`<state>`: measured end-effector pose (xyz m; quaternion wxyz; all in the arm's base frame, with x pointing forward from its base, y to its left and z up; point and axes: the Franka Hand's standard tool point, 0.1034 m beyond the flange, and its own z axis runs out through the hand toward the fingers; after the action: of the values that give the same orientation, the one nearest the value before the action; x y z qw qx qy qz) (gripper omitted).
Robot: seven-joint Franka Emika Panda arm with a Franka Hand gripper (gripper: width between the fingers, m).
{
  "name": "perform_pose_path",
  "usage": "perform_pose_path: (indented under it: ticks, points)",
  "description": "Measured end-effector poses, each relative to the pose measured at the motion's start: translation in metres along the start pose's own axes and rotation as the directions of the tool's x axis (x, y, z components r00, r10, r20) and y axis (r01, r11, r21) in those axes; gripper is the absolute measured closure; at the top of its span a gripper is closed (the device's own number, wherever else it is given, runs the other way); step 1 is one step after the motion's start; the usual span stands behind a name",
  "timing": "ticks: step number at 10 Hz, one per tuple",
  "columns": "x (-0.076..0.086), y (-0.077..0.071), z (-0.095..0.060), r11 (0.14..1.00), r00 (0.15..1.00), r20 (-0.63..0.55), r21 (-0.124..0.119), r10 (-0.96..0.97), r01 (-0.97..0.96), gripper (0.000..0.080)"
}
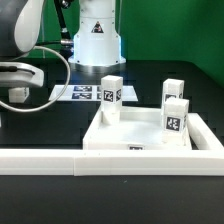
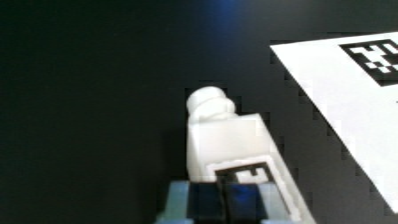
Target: Assemble square table
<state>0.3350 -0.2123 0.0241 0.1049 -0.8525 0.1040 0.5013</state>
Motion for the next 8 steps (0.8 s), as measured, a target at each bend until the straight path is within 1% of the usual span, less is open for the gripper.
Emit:
perform_pose_path:
  ticks: [2,3,4,5,6,7,8]
  points:
    - [0.0000,0.0000,0.0000,1.000,1.000,0.000,0.000,0.000,0.000,0.0797]
    - [0.0002,0.0002,0.0007,1.000,1.000,0.002,0.000,0.000,0.000,0.0671]
    - [0.0004,0.0003,0.0012,1.000,1.000,0.003,0.000,0.001,-0.001,0.0671]
    - [0.0006,0.0004,0.0015,1.000,1.000,0.003,-0.001,0.001,-0.001,0.0489]
    - [0.0011,0.0004,0.0013,1.000,1.000,0.001,-0.002,0.001,-0.001,0.0354]
    - [0.0012,0.0003,0.0015,1.000,1.000,0.002,-0.002,0.001,-0.001,0.0354]
    - [0.0013,0.0002,0.0018,1.000,1.000,0.002,-0.002,0.000,0.000,0.0202]
